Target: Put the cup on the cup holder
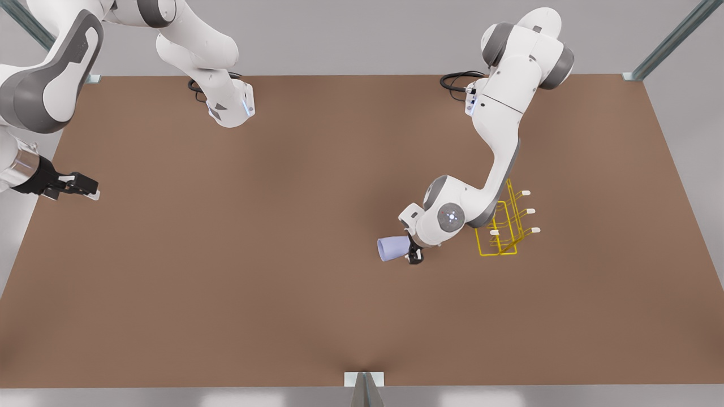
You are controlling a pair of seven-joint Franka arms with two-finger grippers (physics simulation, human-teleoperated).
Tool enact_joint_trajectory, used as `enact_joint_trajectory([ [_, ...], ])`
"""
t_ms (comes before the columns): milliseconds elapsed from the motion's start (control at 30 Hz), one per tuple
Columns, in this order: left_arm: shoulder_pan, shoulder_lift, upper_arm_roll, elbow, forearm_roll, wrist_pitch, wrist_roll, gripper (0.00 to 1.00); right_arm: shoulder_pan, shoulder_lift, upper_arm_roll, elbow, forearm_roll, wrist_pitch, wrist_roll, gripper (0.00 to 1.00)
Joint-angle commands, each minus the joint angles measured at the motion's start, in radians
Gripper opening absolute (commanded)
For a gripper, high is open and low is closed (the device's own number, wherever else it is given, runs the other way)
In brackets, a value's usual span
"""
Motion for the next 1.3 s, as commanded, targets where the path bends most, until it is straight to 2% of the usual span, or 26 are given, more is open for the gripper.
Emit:
enact_joint_trajectory([
  [0, 0.0, 0.0, 0.0, 0.0, 0.0, -0.032, -0.115, 1.0, -0.003, -0.001, -0.001, 0.0, 0.0, -0.001, 0.016, 1.0],
  [267, -0.002, 0.005, 0.0, 0.0, -0.08, -0.013, -0.303, 1.0, -0.003, 0.0, -0.001, 0.0, 0.003, 0.007, 0.016, 1.0],
  [400, -0.012, 0.011, 0.0, 0.001, -0.151, 0.076, -0.328, 1.0, -0.003, 0.0, 0.001, 0.0, 0.003, 0.007, 0.016, 1.0],
  [1267, -0.02, 0.14, -0.002, 0.024, -0.135, 0.194, -0.403, 1.0, -0.003, -0.001, 0.001, 0.0, 0.003, 0.007, 0.016, 1.0],
])
